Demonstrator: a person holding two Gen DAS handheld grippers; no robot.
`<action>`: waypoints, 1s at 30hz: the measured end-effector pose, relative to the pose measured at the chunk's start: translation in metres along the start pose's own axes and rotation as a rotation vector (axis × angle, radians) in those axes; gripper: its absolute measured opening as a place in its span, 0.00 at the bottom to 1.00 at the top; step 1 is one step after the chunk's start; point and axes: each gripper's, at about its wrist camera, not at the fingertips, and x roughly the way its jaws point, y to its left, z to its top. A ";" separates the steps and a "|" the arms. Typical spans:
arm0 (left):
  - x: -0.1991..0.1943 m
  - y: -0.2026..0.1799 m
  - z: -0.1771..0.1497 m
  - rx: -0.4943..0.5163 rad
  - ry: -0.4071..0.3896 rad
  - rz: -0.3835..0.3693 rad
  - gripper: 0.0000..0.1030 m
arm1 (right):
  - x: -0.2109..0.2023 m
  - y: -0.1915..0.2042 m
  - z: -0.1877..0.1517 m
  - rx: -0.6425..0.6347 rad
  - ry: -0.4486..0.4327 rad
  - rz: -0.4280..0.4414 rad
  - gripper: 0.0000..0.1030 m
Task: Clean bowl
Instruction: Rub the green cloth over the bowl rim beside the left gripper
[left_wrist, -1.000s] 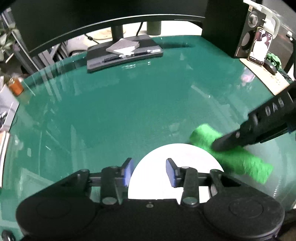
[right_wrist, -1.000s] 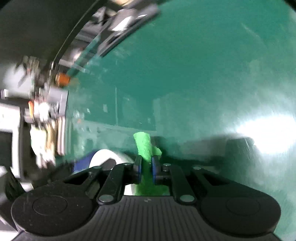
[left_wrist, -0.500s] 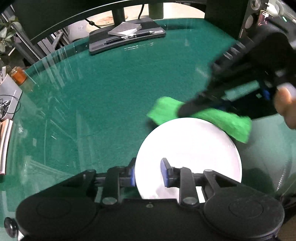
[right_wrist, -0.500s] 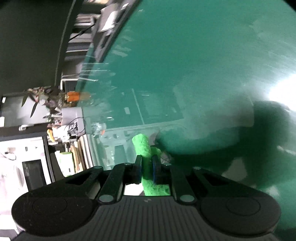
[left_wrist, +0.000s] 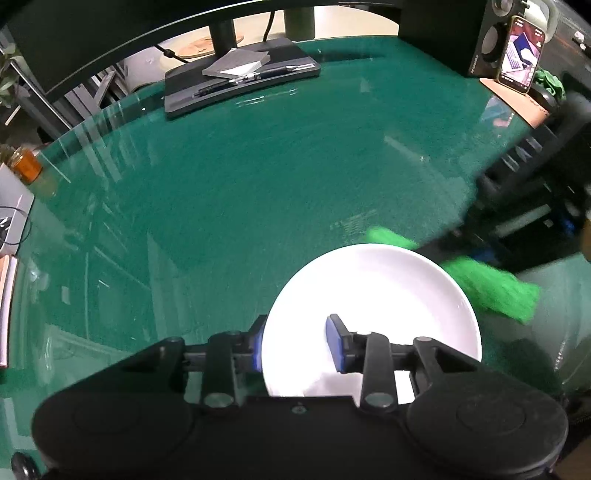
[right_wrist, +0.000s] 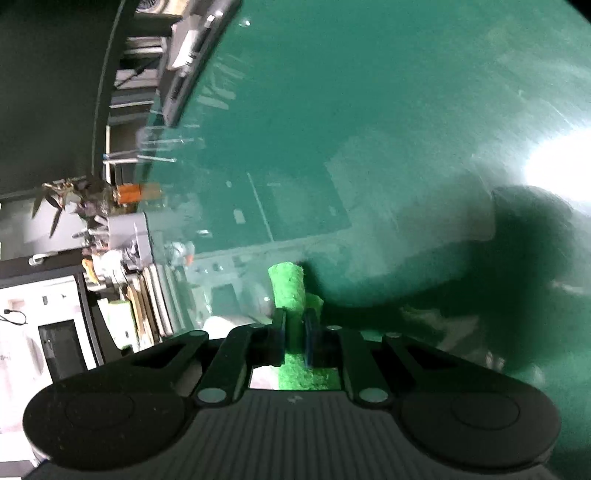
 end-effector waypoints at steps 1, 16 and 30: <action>0.002 0.001 0.001 0.003 0.001 0.001 0.32 | 0.005 0.008 0.002 -0.012 -0.004 0.018 0.11; -0.008 0.009 -0.006 -0.044 0.024 0.023 0.19 | 0.014 0.023 0.011 -0.054 0.005 -0.009 0.09; -0.003 0.004 0.002 0.028 -0.002 0.027 0.25 | 0.010 0.012 0.004 0.025 -0.024 0.015 0.09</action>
